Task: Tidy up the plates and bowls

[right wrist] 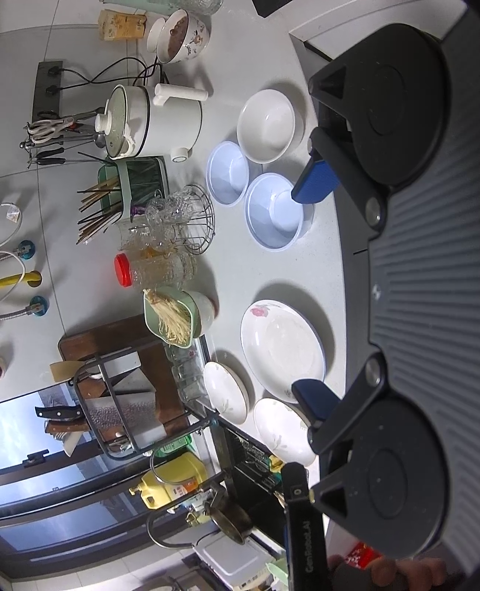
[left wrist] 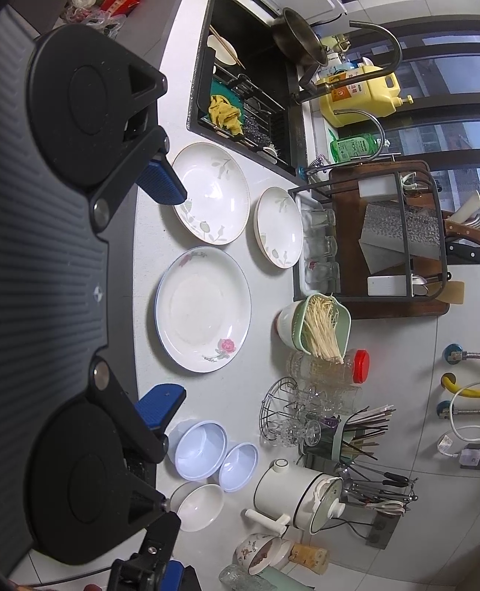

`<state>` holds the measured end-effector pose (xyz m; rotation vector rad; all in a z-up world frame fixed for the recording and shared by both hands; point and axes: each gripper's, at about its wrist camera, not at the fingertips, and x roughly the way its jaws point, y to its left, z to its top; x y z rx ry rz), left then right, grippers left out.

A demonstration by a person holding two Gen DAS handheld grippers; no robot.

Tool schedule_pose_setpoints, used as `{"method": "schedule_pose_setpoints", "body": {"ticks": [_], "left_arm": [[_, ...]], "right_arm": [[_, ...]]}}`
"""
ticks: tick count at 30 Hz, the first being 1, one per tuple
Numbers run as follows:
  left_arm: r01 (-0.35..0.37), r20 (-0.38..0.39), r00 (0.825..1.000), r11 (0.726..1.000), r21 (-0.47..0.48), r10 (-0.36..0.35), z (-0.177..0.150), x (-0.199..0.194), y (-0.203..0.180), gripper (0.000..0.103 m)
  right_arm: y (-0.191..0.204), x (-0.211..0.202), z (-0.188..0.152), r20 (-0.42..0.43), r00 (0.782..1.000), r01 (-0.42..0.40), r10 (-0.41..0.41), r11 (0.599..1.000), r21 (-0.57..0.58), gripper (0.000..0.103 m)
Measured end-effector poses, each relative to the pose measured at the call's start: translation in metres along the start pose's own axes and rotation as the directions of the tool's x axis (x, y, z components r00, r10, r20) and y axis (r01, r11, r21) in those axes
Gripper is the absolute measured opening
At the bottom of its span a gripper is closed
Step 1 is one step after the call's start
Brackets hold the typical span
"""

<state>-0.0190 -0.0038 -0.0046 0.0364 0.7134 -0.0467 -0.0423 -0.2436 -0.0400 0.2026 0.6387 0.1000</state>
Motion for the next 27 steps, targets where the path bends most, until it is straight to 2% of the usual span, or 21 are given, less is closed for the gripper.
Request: {"method": "schedule_pose_setpoints", "body": {"ticks": [12, 27], "left_arm": [[0.0, -0.015, 1.0, 1.0, -0.004, 0.0, 0.005, 0.002, 0.006, 0.103], [0.024, -0.048, 0.999, 1.0, -0.017, -0.024, 0.01, 0.027, 0.019, 0.103]], "right_arm": [[0.005, 0.006, 0.002, -0.006, 1.0, -0.004, 0.004, 1.0, -0.018, 0.103], [0.013, 0.02, 0.003, -0.001, 1.0, 0.006, -0.006, 1.0, 0.0, 0.103]]}}
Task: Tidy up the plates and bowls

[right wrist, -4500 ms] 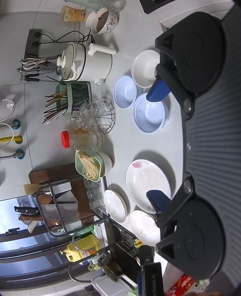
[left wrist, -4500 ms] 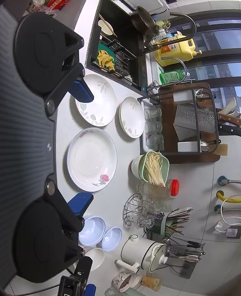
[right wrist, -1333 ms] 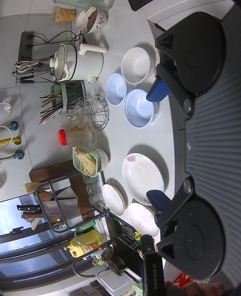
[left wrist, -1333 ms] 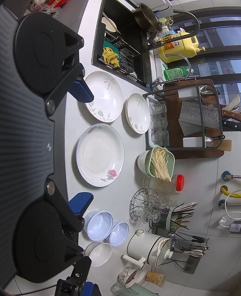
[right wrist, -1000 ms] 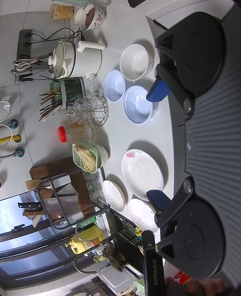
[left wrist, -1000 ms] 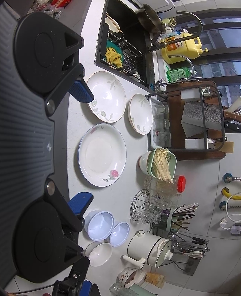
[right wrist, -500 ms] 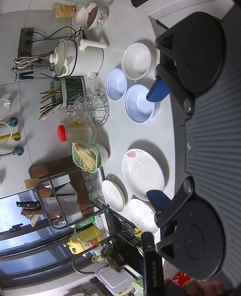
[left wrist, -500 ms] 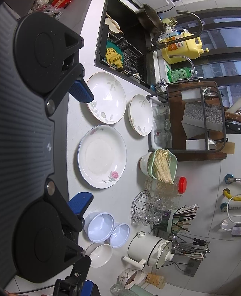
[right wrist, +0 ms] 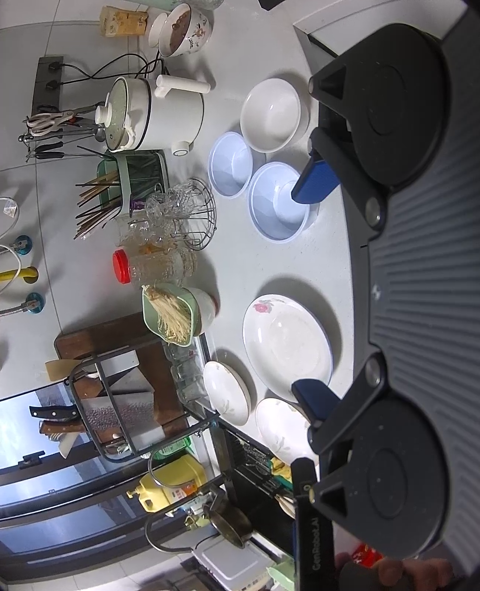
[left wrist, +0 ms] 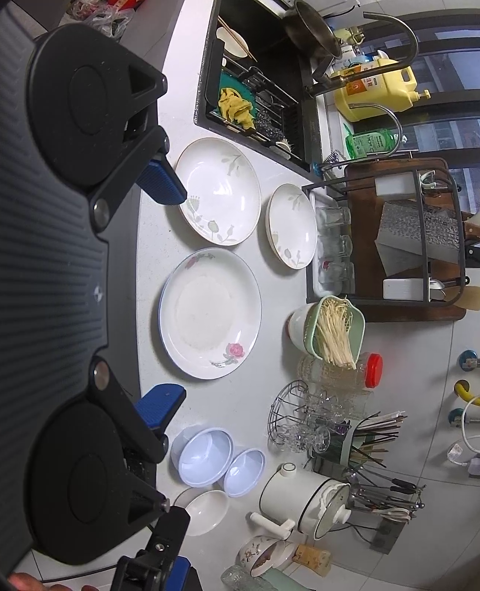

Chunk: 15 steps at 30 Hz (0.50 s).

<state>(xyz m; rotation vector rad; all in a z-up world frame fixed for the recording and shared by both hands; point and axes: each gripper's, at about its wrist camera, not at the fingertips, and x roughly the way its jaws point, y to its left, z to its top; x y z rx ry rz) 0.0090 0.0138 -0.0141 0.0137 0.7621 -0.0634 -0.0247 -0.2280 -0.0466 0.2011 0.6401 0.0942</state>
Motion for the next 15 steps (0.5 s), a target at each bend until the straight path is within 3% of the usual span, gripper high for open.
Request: {"method": "schedule_pose_setpoints", "body": {"ticks": [4, 15], "left_arm": [[0.004, -0.008, 1.0, 1.0, 0.009, -0.004, 0.008, 0.009, 0.013, 0.103], [0.045, -0.058, 0.997, 0.999, 0.013, -0.044, 0.048, 0.052, 0.056, 0.103]], "right_arm": [[0.007, 0.013, 0.001, -0.013, 0.999, 0.03, -0.03, 0.999, 0.012, 0.103], [0.04, 0.046, 0.012, -0.041, 0.999, 0.022, -0.019, 0.997, 0.072, 0.103]]}}
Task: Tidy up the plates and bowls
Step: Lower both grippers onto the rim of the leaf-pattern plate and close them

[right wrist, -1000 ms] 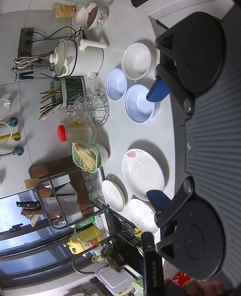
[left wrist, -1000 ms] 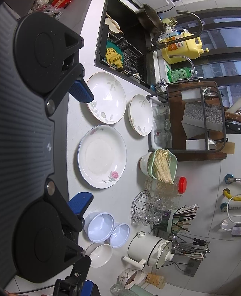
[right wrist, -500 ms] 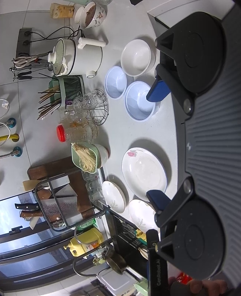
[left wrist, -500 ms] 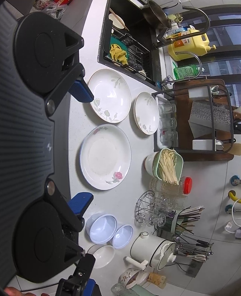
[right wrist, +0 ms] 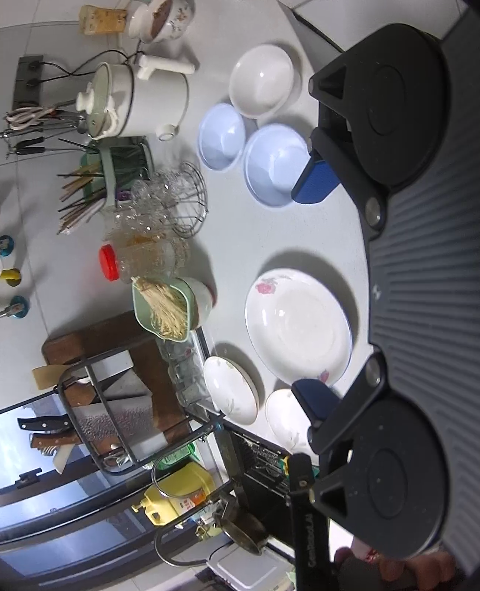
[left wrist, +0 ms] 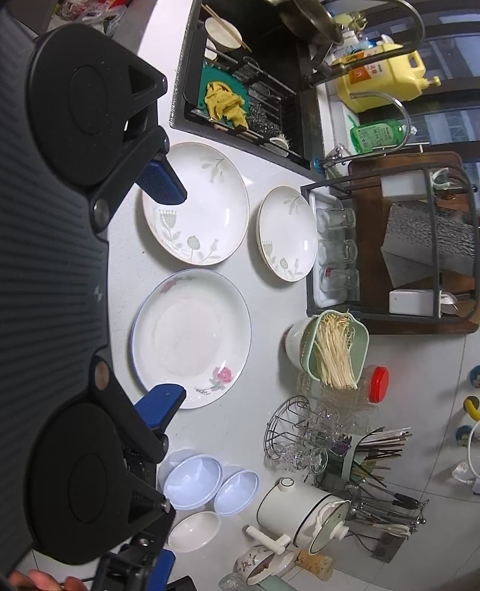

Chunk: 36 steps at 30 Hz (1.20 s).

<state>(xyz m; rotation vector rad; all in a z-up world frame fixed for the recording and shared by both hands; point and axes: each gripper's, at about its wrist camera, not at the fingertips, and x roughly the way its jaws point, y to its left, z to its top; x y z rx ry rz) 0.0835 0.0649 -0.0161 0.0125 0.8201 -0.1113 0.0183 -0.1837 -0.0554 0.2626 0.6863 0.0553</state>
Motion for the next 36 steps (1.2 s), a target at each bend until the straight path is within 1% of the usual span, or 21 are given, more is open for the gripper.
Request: {"method": "schedule_pose_setpoints", "body": {"ticks": [3, 5, 8, 13, 20, 22, 25, 27, 29, 32, 36], "left_arm": [[0.009, -0.019, 1.0, 1.0, 0.028, -0.009, 0.009, 0.012, 0.015, 0.103], [0.019, -0.016, 1.0, 0.998, 0.055, -0.018, 0.014, 0.019, 0.026, 0.103], [0.015, -0.024, 1.0, 0.995, 0.094, -0.013, 0.023, 0.032, 0.042, 0.103], [0.043, -0.041, 0.998, 0.996, 0.077, -0.04, 0.038, 0.054, 0.078, 0.103], [0.044, -0.068, 0.997, 0.997, 0.065, -0.04, 0.052, 0.086, 0.137, 0.103], [0.038, -0.082, 0.996, 0.997, 0.064, -0.033, 0.053, 0.096, 0.154, 0.103], [0.059, -0.107, 0.993, 0.998, 0.038, -0.055, 0.057, 0.11, 0.183, 0.103], [0.057, -0.116, 0.992, 0.997, 0.046, -0.051, 0.058, 0.119, 0.198, 0.103], [0.054, -0.125, 0.991, 0.997, 0.062, -0.046, 0.058, 0.127, 0.211, 0.103], [0.065, -0.142, 0.988, 0.995, 0.069, -0.055, 0.058, 0.14, 0.229, 0.103], [0.081, -0.164, 0.984, 0.993, 0.081, -0.067, 0.057, 0.157, 0.244, 0.103]], "right_arm": [[0.013, 0.011, 0.001, -0.006, 1.0, 0.006, -0.006, 1.0, 0.017, 0.103], [0.023, 0.022, 0.002, -0.018, 1.0, 0.008, -0.008, 1.0, 0.028, 0.103], [0.042, 0.037, 0.005, -0.029, 1.0, 0.011, -0.01, 1.0, 0.028, 0.103], [0.072, 0.058, 0.013, -0.026, 1.0, 0.015, -0.014, 1.0, 0.014, 0.103], [0.115, 0.095, 0.015, -0.052, 0.999, 0.015, -0.015, 1.0, -0.004, 0.103], [0.127, 0.107, 0.015, -0.065, 0.998, 0.012, -0.013, 1.0, -0.004, 0.103], [0.145, 0.124, 0.014, -0.085, 0.996, 0.007, -0.007, 1.0, 0.004, 0.103], [0.155, 0.135, 0.012, -0.098, 0.995, 0.004, -0.003, 1.0, 0.01, 0.103], [0.166, 0.145, 0.011, -0.114, 0.993, 0.008, -0.006, 1.0, 0.014, 0.099], [0.18, 0.159, 0.008, -0.145, 0.989, 0.003, 0.001, 1.0, 0.024, 0.099], [0.194, 0.178, 0.005, -0.193, 0.981, -0.006, 0.011, 1.0, 0.024, 0.096]]}}
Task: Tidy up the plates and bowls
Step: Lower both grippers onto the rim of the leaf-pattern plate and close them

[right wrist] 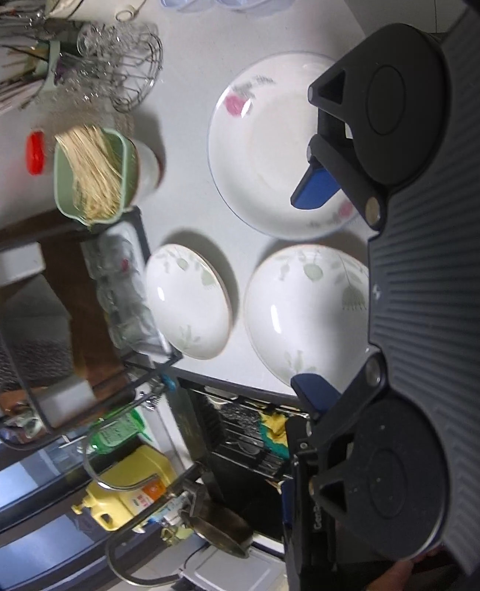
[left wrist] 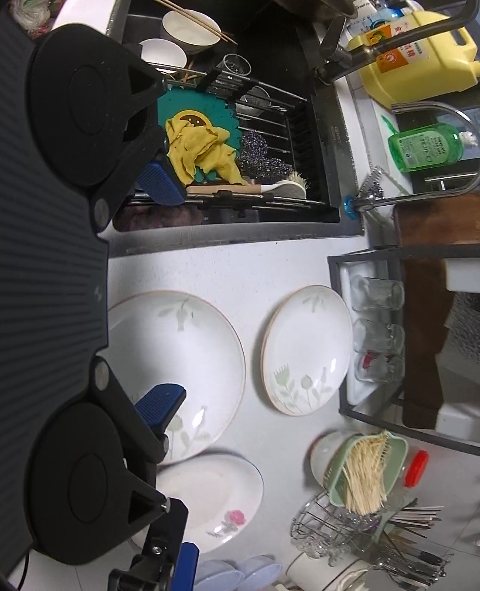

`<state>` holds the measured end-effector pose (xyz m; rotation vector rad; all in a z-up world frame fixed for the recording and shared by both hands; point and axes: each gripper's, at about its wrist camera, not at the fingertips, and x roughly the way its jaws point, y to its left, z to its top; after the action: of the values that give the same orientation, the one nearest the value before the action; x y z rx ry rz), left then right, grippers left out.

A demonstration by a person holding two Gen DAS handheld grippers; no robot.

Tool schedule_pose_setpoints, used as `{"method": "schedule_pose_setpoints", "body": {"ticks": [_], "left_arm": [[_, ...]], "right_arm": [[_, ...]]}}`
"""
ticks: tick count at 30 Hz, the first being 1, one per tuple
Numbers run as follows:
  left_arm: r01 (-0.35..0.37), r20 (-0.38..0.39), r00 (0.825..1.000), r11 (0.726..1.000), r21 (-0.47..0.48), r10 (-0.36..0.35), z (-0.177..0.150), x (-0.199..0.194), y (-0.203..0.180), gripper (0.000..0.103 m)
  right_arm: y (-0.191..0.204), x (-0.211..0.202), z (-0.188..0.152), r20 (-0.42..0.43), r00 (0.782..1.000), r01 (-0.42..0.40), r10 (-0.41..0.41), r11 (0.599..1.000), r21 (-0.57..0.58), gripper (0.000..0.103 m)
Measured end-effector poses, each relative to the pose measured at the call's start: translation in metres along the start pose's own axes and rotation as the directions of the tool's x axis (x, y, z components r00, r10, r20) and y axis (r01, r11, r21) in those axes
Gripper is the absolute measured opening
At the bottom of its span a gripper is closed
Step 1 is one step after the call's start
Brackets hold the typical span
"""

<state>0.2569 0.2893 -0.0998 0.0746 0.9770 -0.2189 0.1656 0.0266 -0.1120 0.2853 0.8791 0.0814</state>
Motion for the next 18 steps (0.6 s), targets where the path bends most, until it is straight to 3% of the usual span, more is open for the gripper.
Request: {"method": "schedule_pose_setpoints", "body": {"ticks": [8, 12, 15, 16, 18], "left_arm": [[0.041, -0.05, 0.998, 0.999, -0.009, -0.042, 0.0, 0.032, 0.018, 0.103], [0.098, -0.08, 0.992, 0.995, 0.0, -0.098, 0.0, 0.048, 0.021, 0.103], [0.173, -0.123, 0.978, 0.984, 0.042, -0.166, 0.0, 0.062, 0.019, 0.103], [0.184, -0.132, 0.976, 0.982, 0.051, -0.176, 0.001, 0.066, 0.018, 0.103], [0.195, -0.134, 0.973, 0.979, 0.06, -0.186, 0.001, 0.071, 0.017, 0.103]], "right_arm": [[0.006, 0.028, -0.005, -0.084, 0.996, 0.001, 0.004, 0.999, 0.054, 0.085], [0.005, 0.043, -0.009, -0.133, 0.991, 0.025, -0.012, 0.995, 0.095, 0.075], [0.002, 0.054, -0.012, -0.179, 0.983, 0.063, -0.041, 0.991, 0.122, 0.065], [-0.001, 0.057, -0.014, -0.195, 0.979, 0.086, -0.059, 0.987, 0.136, 0.057], [-0.012, 0.063, -0.017, -0.215, 0.973, 0.123, -0.077, 0.97, 0.208, 0.05]]}}
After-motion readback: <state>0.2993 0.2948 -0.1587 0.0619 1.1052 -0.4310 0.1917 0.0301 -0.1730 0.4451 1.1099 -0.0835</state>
